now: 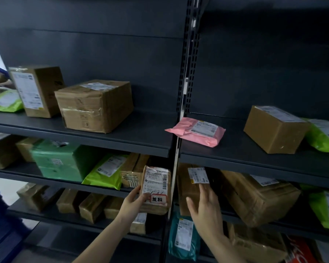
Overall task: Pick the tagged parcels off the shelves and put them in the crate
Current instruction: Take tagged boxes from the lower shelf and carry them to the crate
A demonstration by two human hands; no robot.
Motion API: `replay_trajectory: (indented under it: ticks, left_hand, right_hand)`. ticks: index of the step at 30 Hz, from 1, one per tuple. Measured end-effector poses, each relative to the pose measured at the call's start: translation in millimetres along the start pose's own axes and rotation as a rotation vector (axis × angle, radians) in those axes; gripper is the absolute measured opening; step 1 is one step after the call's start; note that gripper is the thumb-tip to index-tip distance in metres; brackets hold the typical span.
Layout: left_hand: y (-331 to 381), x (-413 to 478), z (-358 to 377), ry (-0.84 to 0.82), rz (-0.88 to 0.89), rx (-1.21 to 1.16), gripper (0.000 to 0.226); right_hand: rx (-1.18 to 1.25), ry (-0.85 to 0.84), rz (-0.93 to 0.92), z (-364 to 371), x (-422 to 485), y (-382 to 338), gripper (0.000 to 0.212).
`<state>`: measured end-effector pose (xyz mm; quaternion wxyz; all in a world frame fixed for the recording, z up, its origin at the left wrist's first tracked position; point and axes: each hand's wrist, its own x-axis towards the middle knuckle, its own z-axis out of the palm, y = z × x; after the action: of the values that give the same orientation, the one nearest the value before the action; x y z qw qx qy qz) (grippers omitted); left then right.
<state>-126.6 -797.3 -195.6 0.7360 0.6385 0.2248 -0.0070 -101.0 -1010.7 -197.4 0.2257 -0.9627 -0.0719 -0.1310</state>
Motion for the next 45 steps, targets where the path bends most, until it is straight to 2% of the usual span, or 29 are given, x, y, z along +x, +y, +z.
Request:
replay_trajectory:
  ticks: [5,9,15,19,27,34,39,42,45]
  left_hand:
    - [7.4,-9.6,-33.1,-0.095,-0.014,0.052,0.04]
    - [11.7,-10.5,-87.8,-0.119,-0.026,0.073,0.02]
    - [27.5,-1.4,-177.2,-0.07,-0.002,0.065,0.043]
    - [30.3,14.7,-207.3,-0.012,0.025,0.078,0.052]
    - [24.0,43.5,-209.4,0.022,0.027,0.028,0.039]
    - [19.7,73.1,-210.7,0.055,0.035,0.035,0.044]
    - [19.7,79.8,-210.3,0.069,0.031,0.029,0.037]
    - [17.5,83.7,-210.2,0.07,0.018,0.019,0.038]
    - [17.0,84.9,-209.4,0.08,0.017,0.025,0.033]
  right_hand:
    - [0.038,-0.027,0.011,9.2,-6.3,-48.3,0.063]
    - [0.072,-0.031,0.031,29.4,-17.6,-96.5,0.06]
    - [0.059,-0.066,0.098,68.3,-20.7,-155.7,0.062]
    - [0.013,-0.105,0.126,90.3,-9.7,-176.9,0.062]
    - [-0.065,-0.099,0.218,119.9,37.9,-187.0,0.069]
    - [-0.093,-0.093,0.32,149.9,87.6,-195.3,0.09]
    - [-0.163,-0.101,0.33,166.1,98.5,-198.1,0.106]
    - [-0.203,-0.075,0.316,169.1,102.4,-199.6,0.108]
    - [-0.198,-0.079,0.316,167.3,106.8,-203.5,0.1]
